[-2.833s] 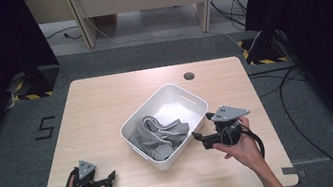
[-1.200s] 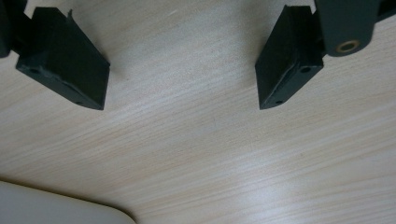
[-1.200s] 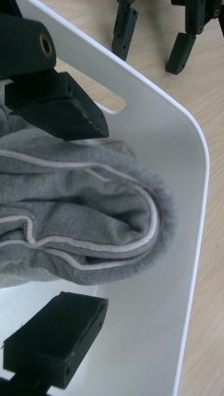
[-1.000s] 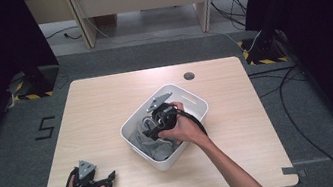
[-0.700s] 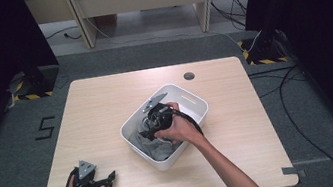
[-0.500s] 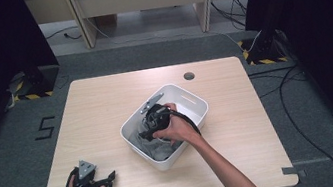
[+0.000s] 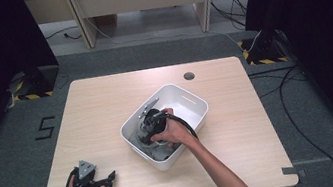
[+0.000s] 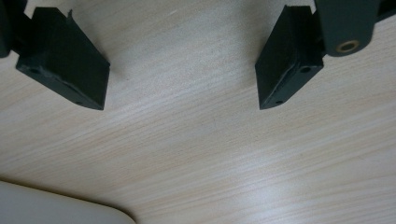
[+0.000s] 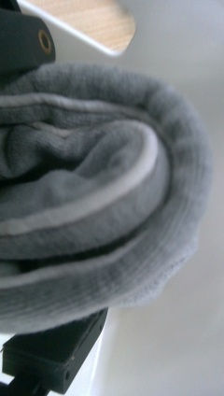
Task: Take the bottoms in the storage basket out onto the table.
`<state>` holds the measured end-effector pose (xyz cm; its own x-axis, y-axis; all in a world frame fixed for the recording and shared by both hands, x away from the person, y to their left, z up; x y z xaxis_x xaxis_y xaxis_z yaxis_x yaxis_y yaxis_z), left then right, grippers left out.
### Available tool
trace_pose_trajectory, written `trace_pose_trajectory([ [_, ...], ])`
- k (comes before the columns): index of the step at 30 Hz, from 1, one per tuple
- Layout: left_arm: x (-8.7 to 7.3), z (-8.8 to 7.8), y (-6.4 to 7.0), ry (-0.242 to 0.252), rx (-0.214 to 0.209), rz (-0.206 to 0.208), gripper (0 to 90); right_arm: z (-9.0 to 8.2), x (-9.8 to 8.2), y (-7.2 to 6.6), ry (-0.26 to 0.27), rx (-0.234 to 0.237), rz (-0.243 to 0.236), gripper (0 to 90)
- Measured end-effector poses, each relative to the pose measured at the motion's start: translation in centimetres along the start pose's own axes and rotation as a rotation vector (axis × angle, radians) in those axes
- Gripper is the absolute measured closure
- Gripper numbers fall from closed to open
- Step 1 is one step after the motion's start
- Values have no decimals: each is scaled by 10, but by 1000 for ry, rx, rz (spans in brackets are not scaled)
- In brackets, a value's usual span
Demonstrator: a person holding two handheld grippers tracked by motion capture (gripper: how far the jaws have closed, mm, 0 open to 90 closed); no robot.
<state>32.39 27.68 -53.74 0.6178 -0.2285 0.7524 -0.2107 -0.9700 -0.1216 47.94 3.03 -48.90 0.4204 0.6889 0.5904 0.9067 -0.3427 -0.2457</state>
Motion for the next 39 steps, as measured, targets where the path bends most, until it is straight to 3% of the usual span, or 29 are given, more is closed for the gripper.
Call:
trace_pose_trajectory([
  [9, 0, 0, 0, 0, 0, 0, 165, 14, -5, 6, -34, -15, 52, 124],
  [14, 0, 0, 0, 0, 0, 0, 165, 19, -7, 8, -42, -55, 76, 199],
  [15, 0, 0, 0, 1, 0, 0, 165, 17, -6, 9, -47, -74, 72, 284],
  [16, 0, 0, 0, 1, 0, 0, 165, 17, -6, 9, -47, -74, 72, 284],
  [17, 0, 0, 0, 0, 0, 0, 165, 15, -6, 9, -37, -80, 76, 401],
  [19, 0, 0, 0, 0, 0, 0, 165, 14, -6, 10, -32, -76, 70, 437],
  [20, 0, 0, 0, 0, 0, 0, 165, 12, -6, 11, -20, -83, 70, 514],
  [21, 0, 0, 0, 0, 0, 0, 165, 12, -6, 11, -20, -83, 70, 514],
  [22, 0, 0, 0, 0, -1, 0, 165, 9, -5, 9, -11, -96, 60, 583],
  [24, 0, 0, 0, 0, -1, 0, 165, 7, -5, 9, -8, -99, 46, 602],
  [25, 0, 0, 0, 0, 0, 0, 165, 3, -3, 7, 16, -107, 39, 638],
  [32, 0, 0, 0, 0, 0, 0, 165, -23, 4, 3, 116, -134, 15, 660],
  [33, 0, 0, 0, 0, 0, -1, 165, -35, 8, 0, 151, -139, 8, 663],
  [35, 0, 0, 0, 0, 0, 0, 165, -41, 10, -1, 170, -146, -1, 664],
  [36, 0, 0, 0, 0, 0, 0, 165, -54, 14, -4, 209, -155, -9, 665],
  [37, 0, 0, 0, 0, 0, 0, 165, -54, 14, -4, 209, -155, -9, 665],
  [39, 0, 0, 0, 0, 0, -1, 165, -72, 19, -6, 257, -165, -29, 666],
])
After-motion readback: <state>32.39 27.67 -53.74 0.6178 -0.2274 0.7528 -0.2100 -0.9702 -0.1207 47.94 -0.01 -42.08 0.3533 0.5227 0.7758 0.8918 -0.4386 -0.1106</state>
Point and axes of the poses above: each handheld gripper's, and its own axes: z roughly forward along the jaws, x roughly out of its top, y roughly to its right, the point moved 2 cm from there along z, roughly forward along the jaws, and after that the axes turned 13 degrees about x, right-handed, at the moved point
